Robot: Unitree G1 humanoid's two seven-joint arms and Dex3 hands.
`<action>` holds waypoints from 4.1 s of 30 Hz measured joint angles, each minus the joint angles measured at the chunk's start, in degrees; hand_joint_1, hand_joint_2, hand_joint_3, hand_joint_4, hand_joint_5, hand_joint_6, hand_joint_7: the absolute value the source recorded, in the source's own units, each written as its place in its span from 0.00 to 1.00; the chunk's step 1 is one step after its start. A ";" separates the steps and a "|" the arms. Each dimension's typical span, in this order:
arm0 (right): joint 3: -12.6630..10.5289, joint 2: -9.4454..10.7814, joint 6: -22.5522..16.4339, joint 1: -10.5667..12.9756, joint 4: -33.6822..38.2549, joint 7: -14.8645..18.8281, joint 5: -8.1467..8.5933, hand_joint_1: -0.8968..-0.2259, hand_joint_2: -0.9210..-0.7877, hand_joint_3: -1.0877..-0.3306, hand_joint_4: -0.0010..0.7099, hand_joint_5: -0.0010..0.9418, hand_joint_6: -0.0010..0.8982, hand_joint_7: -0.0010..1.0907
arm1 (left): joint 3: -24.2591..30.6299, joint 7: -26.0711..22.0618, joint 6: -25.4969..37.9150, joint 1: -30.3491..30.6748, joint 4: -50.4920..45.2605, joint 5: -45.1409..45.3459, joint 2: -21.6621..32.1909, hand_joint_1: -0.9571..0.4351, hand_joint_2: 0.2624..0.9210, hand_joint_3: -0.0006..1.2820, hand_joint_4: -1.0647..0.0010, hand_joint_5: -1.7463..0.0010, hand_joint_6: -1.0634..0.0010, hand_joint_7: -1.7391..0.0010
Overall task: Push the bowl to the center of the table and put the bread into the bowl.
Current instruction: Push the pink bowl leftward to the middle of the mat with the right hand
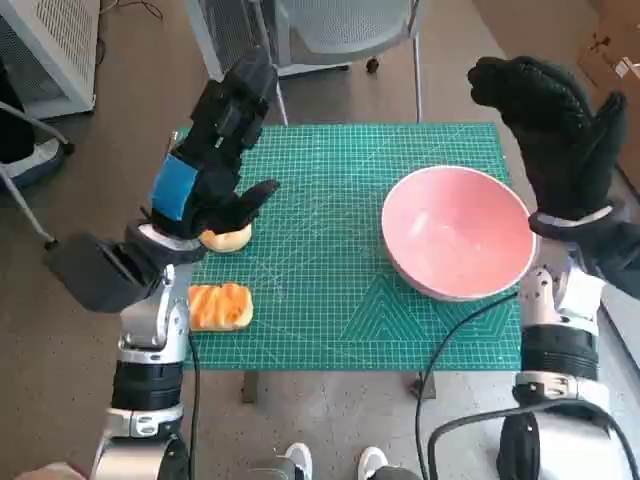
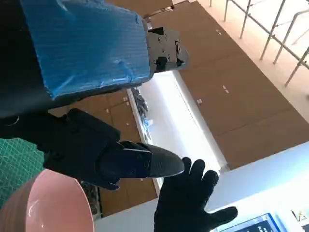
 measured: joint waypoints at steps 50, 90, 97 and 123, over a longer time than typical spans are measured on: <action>-1.32 -2.05 -0.90 -0.33 4.21 0.09 0.00 0.37 0.00 0.51 0.42 0.00 0.43 0.00 | 0.10 -0.02 0.00 0.00 0.26 0.05 -0.09 0.31 1.00 0.21 1.00 1.00 1.00 0.84; -5.30 -10.78 7.59 -5.22 31.81 -21.18 -9.68 0.44 0.00 0.40 0.37 0.00 0.41 0.00 | 0.22 -0.01 -1.06 0.00 1.71 0.38 -0.09 0.31 1.00 0.21 1.00 1.00 1.00 0.83; -5.69 -10.78 12.57 -4.25 32.75 -24.55 -11.26 0.49 0.00 0.40 0.38 0.00 0.44 0.01 | 0.28 -0.01 -1.06 0.00 1.69 0.37 -0.06 0.31 1.00 0.22 1.00 1.00 1.00 0.83; -7.52 -6.70 17.74 -1.56 33.41 -27.44 -13.35 0.43 0.00 0.40 0.39 0.00 0.44 0.01 | 0.55 0.52 0.37 1.37 -0.85 0.35 0.29 0.31 1.00 0.22 1.00 1.00 1.00 0.83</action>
